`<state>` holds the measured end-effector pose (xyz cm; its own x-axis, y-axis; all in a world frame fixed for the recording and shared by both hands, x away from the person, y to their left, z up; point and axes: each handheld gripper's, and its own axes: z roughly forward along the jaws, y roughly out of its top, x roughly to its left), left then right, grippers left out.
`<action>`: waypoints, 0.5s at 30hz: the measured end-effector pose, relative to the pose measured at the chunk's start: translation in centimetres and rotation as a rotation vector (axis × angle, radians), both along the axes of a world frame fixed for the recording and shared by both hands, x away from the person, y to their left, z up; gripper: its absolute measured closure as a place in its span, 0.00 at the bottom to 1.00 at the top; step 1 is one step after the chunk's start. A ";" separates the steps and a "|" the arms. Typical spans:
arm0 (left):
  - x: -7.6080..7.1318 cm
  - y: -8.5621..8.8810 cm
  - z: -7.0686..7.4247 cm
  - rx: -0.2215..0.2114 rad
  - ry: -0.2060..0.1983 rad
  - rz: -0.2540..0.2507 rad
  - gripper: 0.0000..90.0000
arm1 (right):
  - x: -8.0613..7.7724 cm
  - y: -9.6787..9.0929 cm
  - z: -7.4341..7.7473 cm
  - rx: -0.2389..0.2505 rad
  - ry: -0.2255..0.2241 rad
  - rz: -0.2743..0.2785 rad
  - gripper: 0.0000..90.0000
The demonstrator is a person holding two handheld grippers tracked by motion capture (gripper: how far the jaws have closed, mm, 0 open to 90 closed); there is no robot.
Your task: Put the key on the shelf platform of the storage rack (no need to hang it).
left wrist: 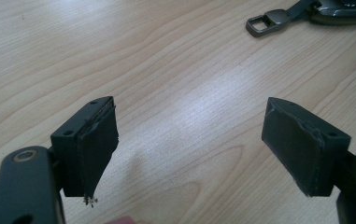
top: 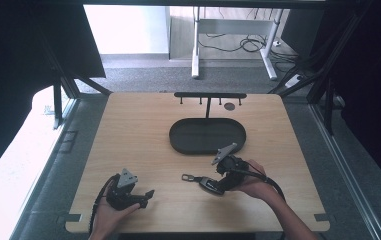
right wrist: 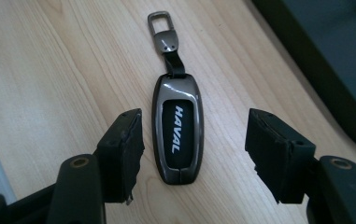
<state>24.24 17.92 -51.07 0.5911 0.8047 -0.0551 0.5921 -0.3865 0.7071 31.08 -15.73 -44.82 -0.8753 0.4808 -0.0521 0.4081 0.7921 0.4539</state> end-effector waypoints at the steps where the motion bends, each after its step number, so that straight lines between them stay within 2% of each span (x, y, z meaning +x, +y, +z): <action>1: 0.0 0.0 -0.1 0.001 0.002 0.002 0.21 | 0.1 0.3 -0.3 -0.008 0.003 0.004 0.41; 4: 0.1 0.0 -0.3 0.006 0.010 0.000 0.21 | 0.3 1.3 -1.1 -0.043 0.017 0.005 0.41; 15: 0.2 -0.1 -0.4 0.014 0.013 0.002 0.22 | 0.9 2.5 -3.2 -0.076 0.063 -0.006 0.41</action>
<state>24.45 17.84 -51.43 0.5888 0.8067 -0.0514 0.6018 -0.3950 0.6941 32.00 -13.28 -48.02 -0.8752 0.4826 -0.0332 0.4387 0.8208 0.3658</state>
